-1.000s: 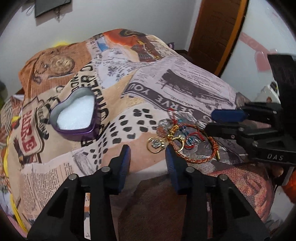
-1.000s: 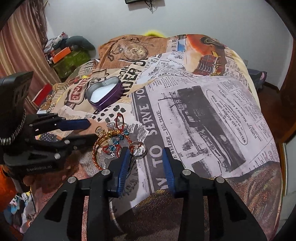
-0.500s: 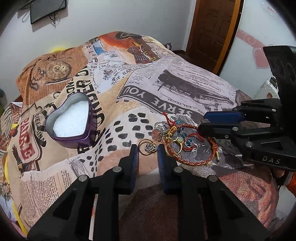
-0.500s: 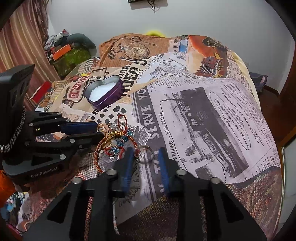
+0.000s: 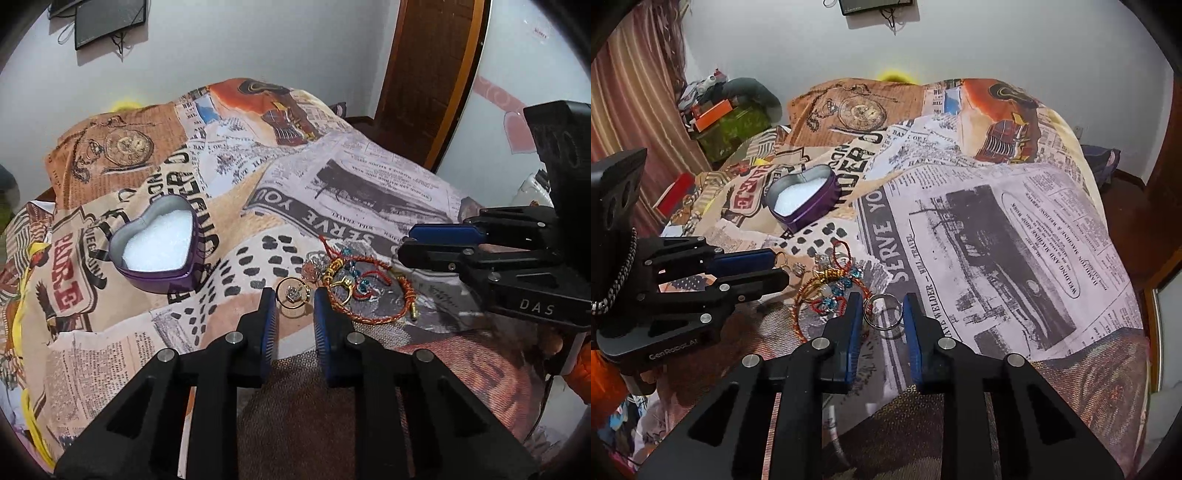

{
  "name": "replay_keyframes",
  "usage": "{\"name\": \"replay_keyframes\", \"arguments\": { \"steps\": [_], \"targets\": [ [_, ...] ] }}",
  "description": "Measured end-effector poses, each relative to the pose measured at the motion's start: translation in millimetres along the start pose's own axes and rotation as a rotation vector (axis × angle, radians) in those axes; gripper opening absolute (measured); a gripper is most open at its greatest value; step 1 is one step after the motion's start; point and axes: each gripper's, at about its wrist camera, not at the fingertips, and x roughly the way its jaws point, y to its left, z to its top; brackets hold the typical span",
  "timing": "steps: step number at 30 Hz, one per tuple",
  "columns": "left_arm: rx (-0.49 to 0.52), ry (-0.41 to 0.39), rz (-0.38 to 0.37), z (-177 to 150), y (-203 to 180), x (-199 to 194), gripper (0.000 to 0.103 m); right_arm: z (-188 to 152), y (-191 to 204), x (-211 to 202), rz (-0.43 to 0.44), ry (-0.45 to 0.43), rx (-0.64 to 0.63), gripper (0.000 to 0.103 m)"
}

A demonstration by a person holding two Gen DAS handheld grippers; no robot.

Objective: Organize jewelry
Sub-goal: 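Grasp a gold ring with the left tool while the right tool grasps a silver ring, then carry both rings over the heart tin and open both tools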

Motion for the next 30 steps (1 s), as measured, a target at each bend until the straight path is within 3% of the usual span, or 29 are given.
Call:
{"name": "replay_keyframes", "arguments": {
  "steps": [16,30],
  "targets": [
    [-0.087,-0.12,0.061,9,39,-49,0.02,33,36,-21,0.002,-0.088,-0.061,0.02],
    [-0.161,-0.189,0.129,15,93,-62,0.02,82,73,-3,0.034,-0.137,-0.122,0.02]
  ]
}}
